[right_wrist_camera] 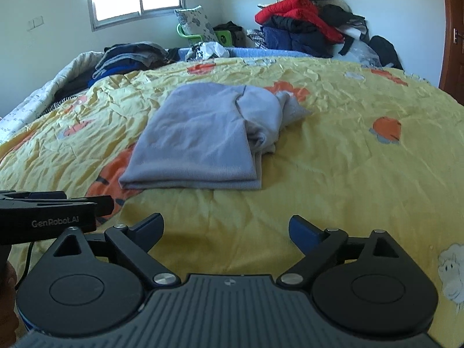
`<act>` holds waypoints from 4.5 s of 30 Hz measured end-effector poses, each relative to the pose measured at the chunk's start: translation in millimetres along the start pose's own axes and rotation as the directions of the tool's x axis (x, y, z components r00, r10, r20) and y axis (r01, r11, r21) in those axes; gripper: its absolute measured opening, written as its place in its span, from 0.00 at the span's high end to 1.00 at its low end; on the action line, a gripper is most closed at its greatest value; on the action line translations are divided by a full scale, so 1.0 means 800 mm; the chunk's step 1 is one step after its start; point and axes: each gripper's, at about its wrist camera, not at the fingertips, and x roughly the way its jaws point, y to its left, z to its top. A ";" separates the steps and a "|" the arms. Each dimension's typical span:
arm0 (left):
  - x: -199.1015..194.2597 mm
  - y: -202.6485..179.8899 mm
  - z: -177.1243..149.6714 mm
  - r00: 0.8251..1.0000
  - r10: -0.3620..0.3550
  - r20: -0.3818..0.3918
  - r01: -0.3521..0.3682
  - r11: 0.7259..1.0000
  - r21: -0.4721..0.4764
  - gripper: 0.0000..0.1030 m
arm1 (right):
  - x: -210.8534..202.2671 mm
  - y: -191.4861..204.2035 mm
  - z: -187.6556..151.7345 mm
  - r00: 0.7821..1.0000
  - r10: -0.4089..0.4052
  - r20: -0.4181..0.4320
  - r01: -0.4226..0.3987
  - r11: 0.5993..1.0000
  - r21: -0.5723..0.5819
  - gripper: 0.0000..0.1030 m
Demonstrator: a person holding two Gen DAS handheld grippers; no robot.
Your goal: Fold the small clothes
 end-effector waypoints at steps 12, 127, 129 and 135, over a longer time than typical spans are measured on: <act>-0.004 0.005 -0.024 0.999 0.008 0.038 -0.009 1.000 0.005 0.22 | -0.006 -0.016 -0.016 0.999 -0.049 0.002 0.049 0.999 0.023 0.03; -0.007 -0.001 -0.045 0.996 0.047 0.076 -0.047 0.999 -0.001 0.00 | -0.004 -0.017 -0.032 0.990 -0.142 0.011 0.142 0.989 -0.028 0.01; -0.008 -0.002 -0.046 0.996 0.048 0.076 -0.048 0.999 0.000 0.00 | -0.005 -0.017 -0.032 0.990 -0.143 0.011 0.143 0.989 -0.027 0.02; -0.008 -0.002 -0.045 0.996 0.048 0.076 -0.048 0.999 0.000 0.00 | -0.004 -0.019 -0.032 0.987 -0.161 0.013 0.161 0.987 -0.015 0.02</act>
